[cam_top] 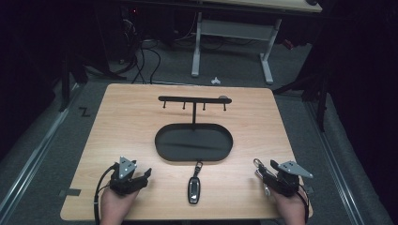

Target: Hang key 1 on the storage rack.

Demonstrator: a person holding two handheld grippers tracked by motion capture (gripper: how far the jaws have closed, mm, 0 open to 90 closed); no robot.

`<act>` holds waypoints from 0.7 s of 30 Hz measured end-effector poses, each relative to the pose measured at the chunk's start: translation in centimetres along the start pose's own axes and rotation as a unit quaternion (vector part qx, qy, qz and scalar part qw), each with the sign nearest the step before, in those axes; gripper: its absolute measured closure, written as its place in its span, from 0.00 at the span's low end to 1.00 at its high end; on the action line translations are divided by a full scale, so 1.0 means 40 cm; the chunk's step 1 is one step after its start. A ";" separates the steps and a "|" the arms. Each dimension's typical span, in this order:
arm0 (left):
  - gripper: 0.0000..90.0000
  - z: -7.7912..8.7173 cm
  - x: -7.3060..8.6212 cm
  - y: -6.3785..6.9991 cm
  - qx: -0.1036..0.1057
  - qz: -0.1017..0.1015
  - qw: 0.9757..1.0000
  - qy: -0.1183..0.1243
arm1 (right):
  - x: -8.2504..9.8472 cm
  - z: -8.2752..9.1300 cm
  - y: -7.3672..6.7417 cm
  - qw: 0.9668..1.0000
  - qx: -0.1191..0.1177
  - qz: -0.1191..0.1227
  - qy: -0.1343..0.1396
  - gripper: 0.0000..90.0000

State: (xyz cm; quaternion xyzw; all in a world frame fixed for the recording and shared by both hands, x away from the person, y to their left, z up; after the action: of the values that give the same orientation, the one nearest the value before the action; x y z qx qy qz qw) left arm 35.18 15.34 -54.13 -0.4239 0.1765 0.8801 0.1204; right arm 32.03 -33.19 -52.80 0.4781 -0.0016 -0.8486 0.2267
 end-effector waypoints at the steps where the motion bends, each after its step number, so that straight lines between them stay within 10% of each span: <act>1: 0.37 0.000 0.000 0.000 0.000 0.000 1.000 0.000 | 0.000 0.000 0.000 1.000 0.000 0.000 0.000 0.49; 21: 0.37 0.000 0.011 -0.010 0.019 -0.005 1.000 -0.004 | -0.002 -0.008 0.008 1.000 0.007 -0.023 -0.010 0.54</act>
State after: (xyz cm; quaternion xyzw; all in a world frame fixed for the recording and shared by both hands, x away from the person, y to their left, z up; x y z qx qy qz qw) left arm 35.06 15.74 -54.54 -0.4194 0.1903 0.8775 0.1335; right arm 32.44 -33.38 -52.83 0.4713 0.0014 -0.8581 0.2038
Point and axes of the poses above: each handheld gripper's, and its own axes: z roughly backward along the jaws, x roughly out of its underside, y roughly to its right, the point moved 4 cm from there along -z, roughly forward along the jaws, and after that the axes turned 14 degrees about z, right-handed, at the moved point
